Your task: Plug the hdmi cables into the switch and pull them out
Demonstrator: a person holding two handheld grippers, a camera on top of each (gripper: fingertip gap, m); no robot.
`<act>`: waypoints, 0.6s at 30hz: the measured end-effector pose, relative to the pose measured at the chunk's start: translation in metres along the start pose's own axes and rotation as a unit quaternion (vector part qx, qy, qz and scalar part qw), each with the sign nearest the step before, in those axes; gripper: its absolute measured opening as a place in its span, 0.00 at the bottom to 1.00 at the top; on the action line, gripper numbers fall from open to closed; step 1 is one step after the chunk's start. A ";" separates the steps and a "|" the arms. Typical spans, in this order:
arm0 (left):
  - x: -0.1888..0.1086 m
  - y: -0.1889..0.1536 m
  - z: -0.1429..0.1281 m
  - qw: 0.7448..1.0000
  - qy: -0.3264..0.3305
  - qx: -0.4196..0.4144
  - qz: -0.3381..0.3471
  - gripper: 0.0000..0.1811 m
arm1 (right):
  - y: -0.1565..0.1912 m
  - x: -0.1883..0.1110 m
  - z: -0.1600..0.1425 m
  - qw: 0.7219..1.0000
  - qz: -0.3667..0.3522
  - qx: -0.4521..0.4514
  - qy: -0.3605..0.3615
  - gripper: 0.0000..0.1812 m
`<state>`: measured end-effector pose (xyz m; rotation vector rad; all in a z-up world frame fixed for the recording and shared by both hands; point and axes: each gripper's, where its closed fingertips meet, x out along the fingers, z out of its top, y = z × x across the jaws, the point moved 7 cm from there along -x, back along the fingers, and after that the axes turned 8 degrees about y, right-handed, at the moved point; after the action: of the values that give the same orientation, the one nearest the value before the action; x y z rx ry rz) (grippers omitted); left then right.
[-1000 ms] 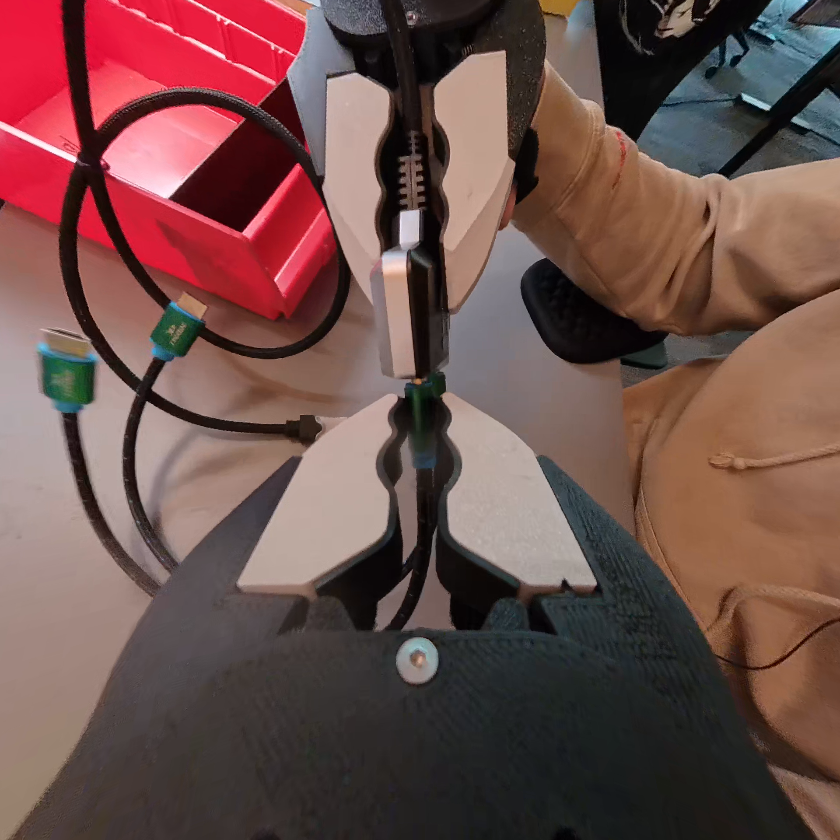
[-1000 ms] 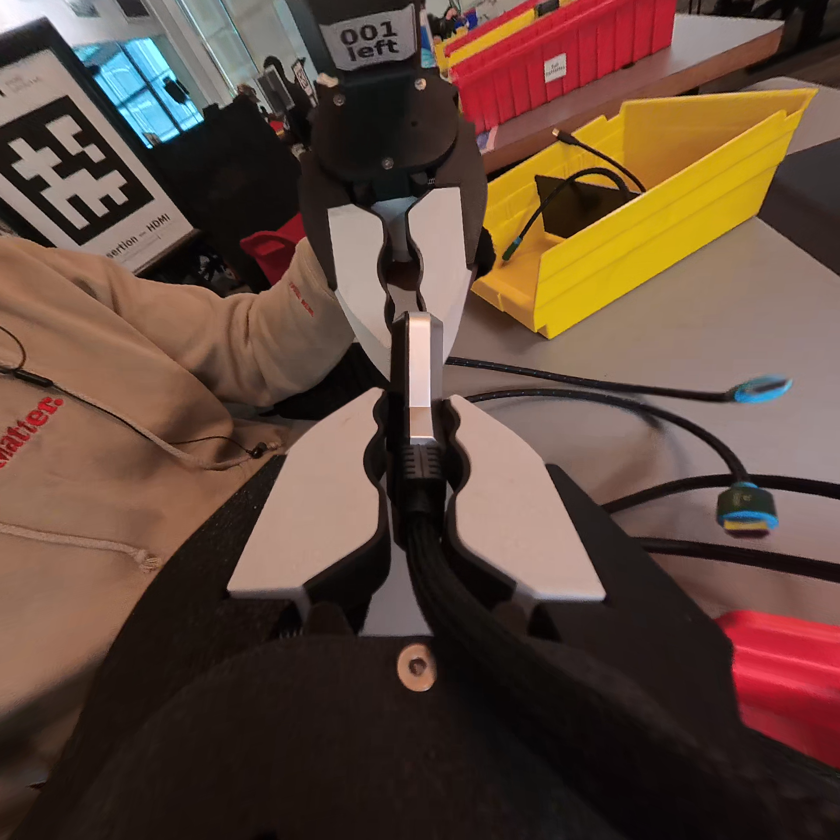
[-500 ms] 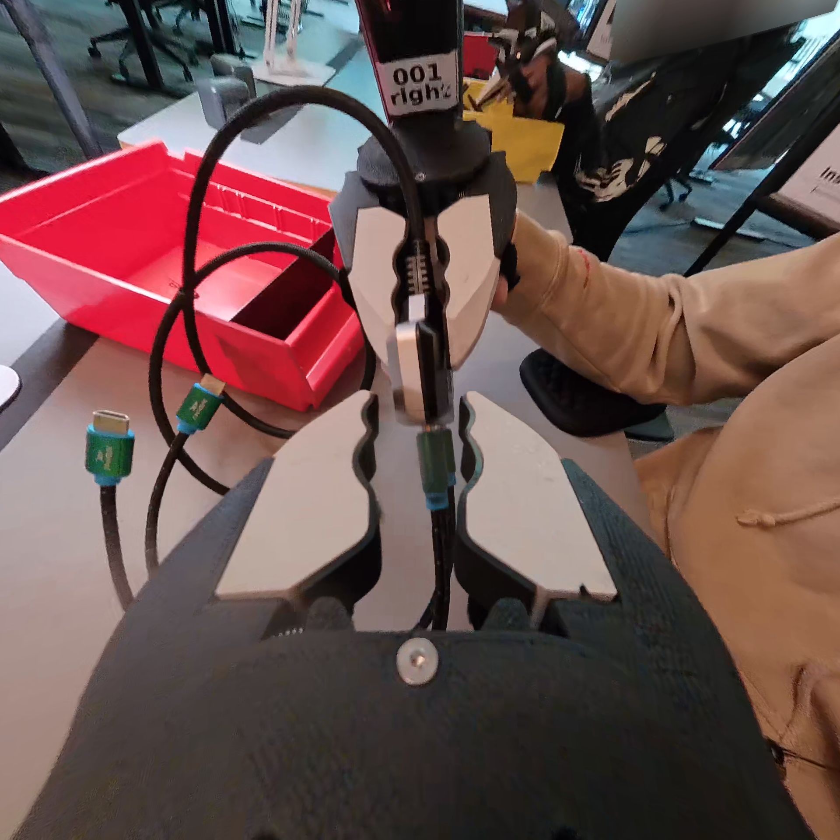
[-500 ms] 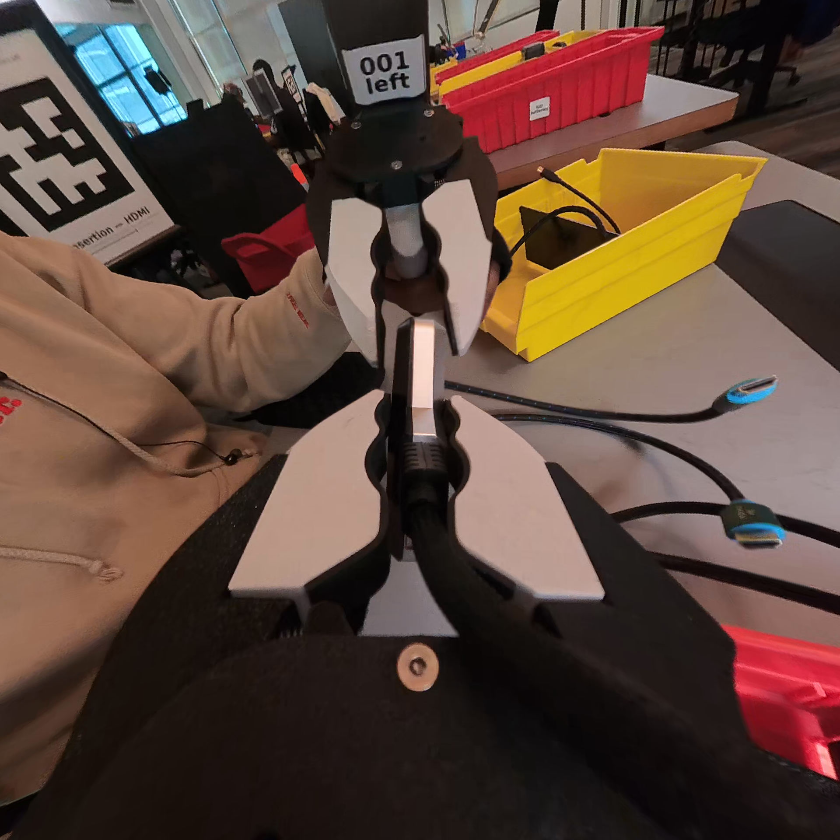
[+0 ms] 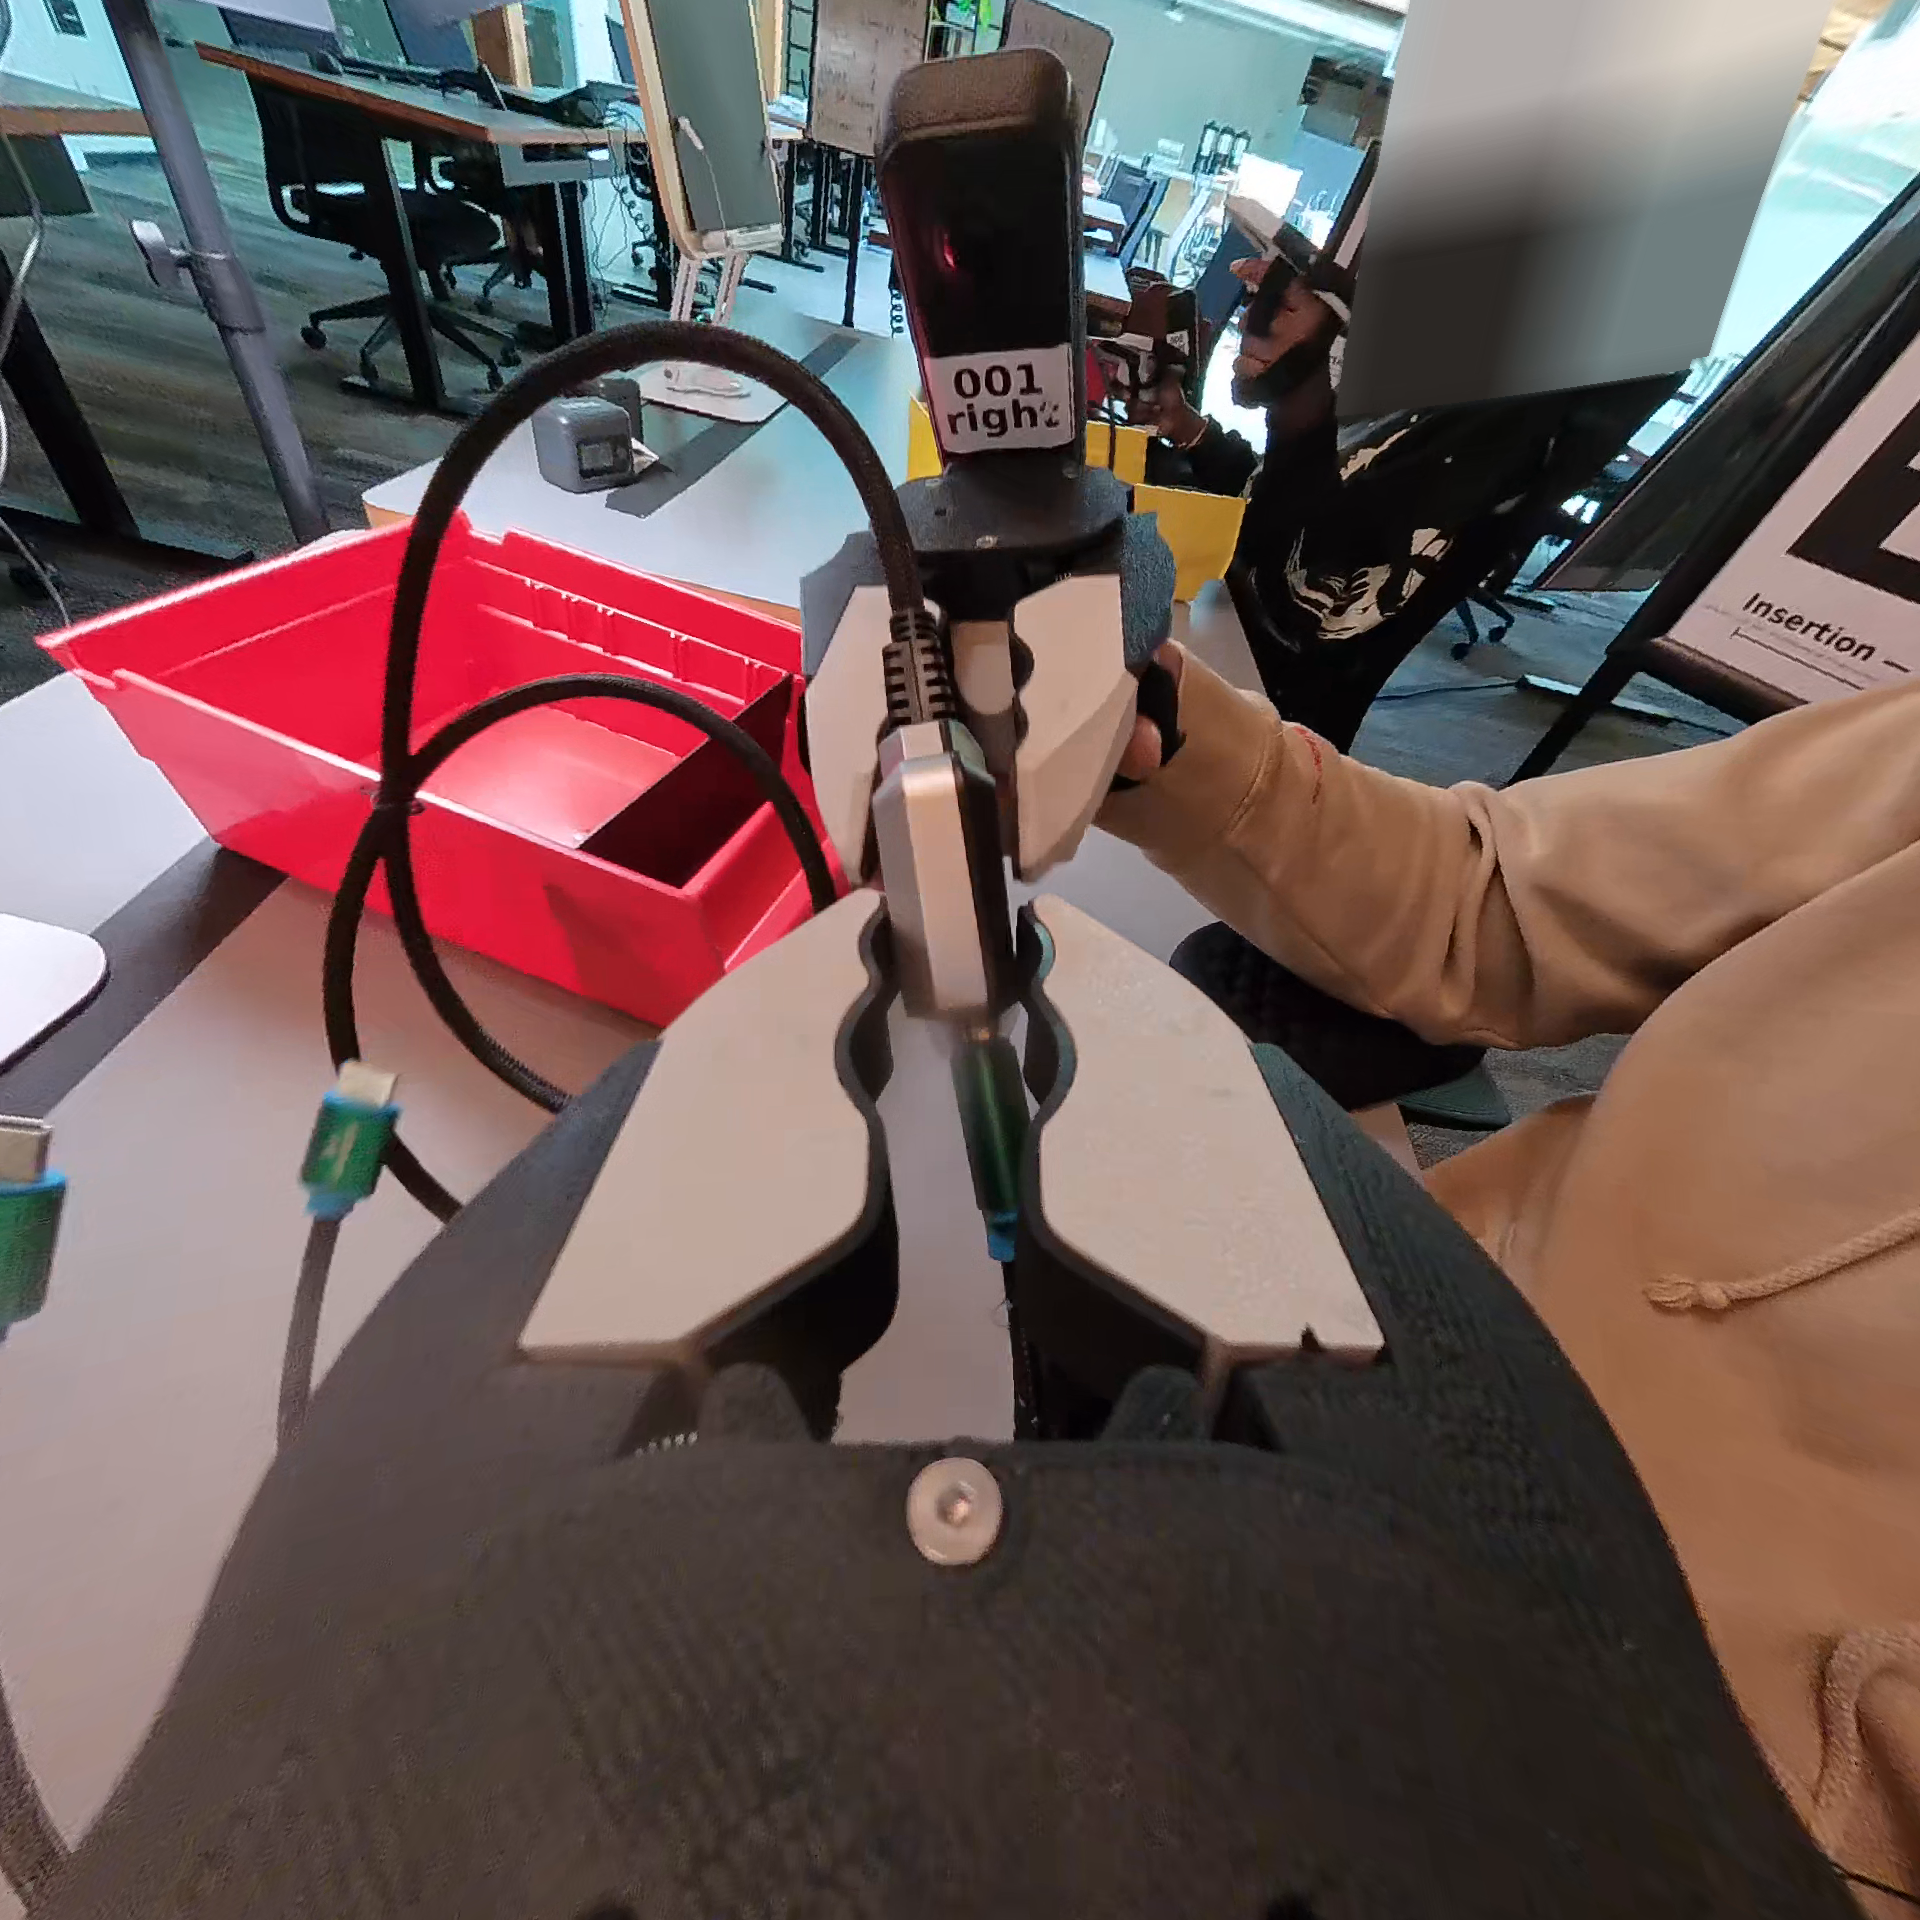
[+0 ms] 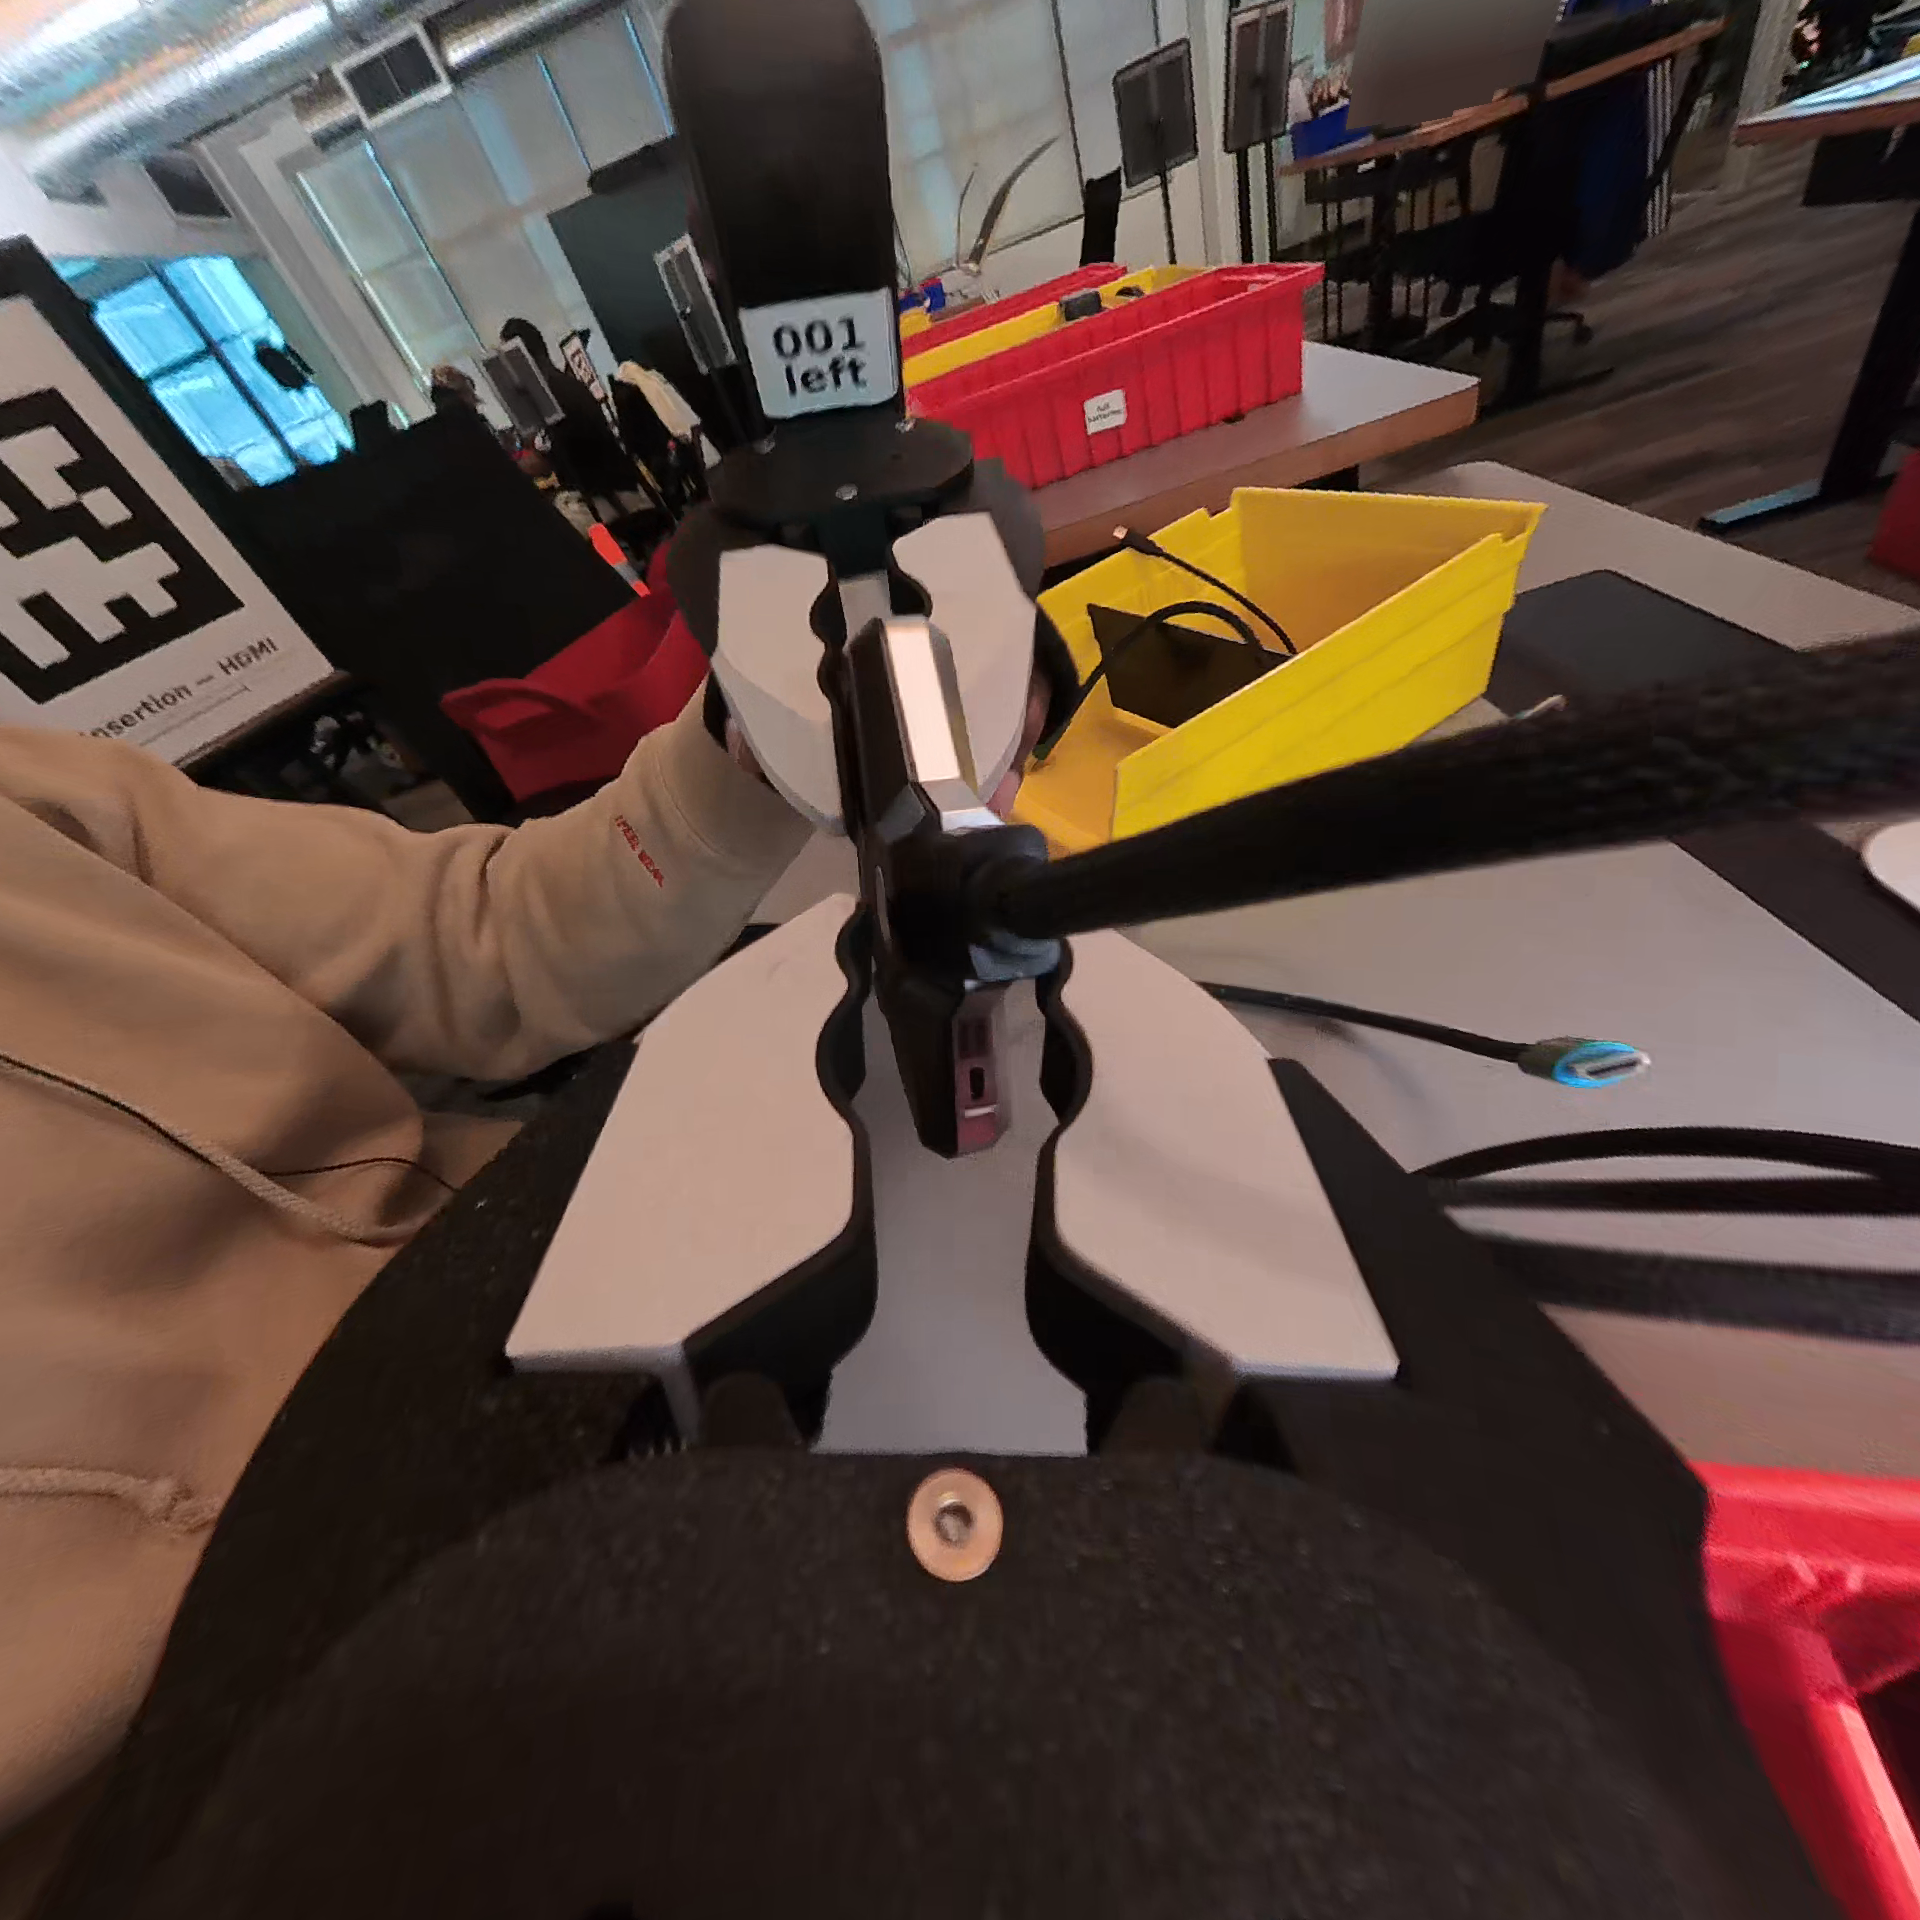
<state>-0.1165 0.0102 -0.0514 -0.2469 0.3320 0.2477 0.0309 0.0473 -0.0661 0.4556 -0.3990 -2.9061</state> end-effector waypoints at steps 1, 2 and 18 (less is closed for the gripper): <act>0.000 -0.002 0.001 1.000 0.000 0.004 0.002 0.12 | 0.003 0.005 0.000 1.000 -0.002 -0.012 0.007 0.17; 0.000 -0.003 0.002 1.000 -0.002 0.008 0.003 0.12 | 0.005 0.010 0.001 0.999 -0.012 -0.027 0.013 0.17; -0.093 -0.021 0.033 0.983 -0.128 0.061 0.115 0.12 | 0.055 -0.039 0.140 0.928 -0.156 -0.136 0.311 0.15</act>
<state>-0.1859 -0.0188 0.0155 -0.0540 0.1186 0.4810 0.0300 0.0361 0.0885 1.4356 0.1877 -2.8093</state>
